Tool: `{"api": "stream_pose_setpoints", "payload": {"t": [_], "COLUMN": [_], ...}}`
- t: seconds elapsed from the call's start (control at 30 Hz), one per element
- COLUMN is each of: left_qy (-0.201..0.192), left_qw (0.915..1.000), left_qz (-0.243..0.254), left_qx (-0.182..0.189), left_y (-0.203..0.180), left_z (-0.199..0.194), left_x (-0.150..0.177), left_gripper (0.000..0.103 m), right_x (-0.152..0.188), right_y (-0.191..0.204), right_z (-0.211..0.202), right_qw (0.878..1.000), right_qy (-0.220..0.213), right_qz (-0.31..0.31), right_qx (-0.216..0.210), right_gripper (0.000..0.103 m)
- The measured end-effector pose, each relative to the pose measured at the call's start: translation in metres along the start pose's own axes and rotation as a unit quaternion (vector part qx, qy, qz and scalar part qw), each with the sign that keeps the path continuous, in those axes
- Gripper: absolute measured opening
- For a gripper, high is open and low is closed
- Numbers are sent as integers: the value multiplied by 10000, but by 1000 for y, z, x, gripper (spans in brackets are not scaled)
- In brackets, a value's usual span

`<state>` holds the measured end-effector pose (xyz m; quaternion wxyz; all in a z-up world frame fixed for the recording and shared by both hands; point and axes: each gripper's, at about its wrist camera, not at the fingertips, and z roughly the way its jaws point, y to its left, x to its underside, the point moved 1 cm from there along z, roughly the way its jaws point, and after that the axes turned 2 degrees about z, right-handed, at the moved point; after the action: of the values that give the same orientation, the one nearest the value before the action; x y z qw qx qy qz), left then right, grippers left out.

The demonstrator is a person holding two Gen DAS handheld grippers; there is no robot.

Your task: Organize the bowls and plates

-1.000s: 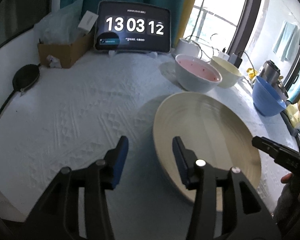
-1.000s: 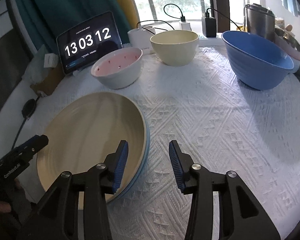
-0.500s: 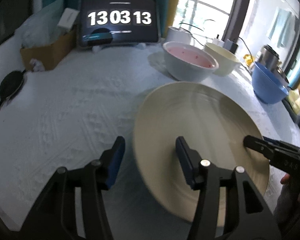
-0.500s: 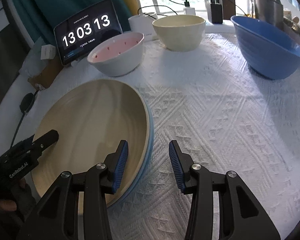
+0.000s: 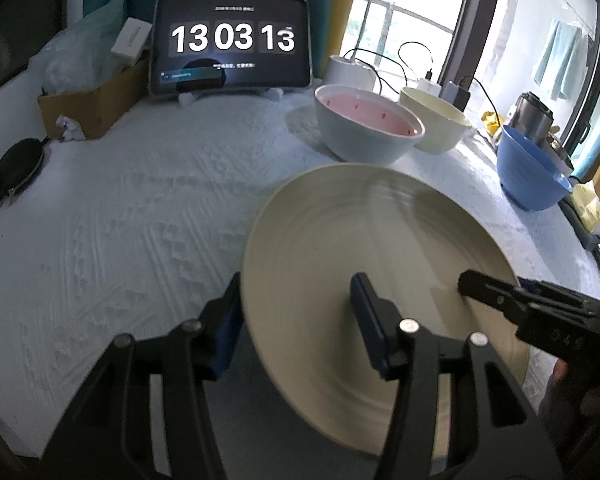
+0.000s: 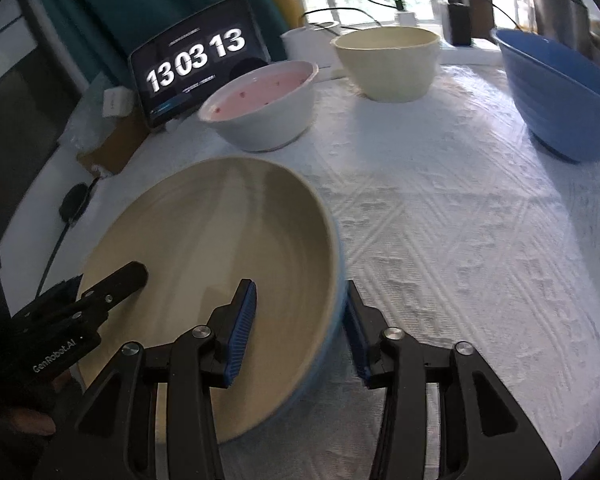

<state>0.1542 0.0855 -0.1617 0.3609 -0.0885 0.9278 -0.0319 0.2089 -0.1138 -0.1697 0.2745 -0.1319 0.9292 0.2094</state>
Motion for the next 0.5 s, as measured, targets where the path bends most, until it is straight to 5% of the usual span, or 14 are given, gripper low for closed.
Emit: {"api": "stream_pose_setpoints", "payload": {"t": [0.5], "left_qy": [-42], "left_qw": [9993], "left_qz": [-204], "left_qx": [300], "left_y": [4], "left_z": [-7], "left_x": [2], "left_gripper": [53], "right_x": [1], "right_y": [5], "right_z": [-11], "right_qw": [9995], "right_qy": [-151], "right_qz": [-52], "right_qx": [276], "right_gripper": [47]}}
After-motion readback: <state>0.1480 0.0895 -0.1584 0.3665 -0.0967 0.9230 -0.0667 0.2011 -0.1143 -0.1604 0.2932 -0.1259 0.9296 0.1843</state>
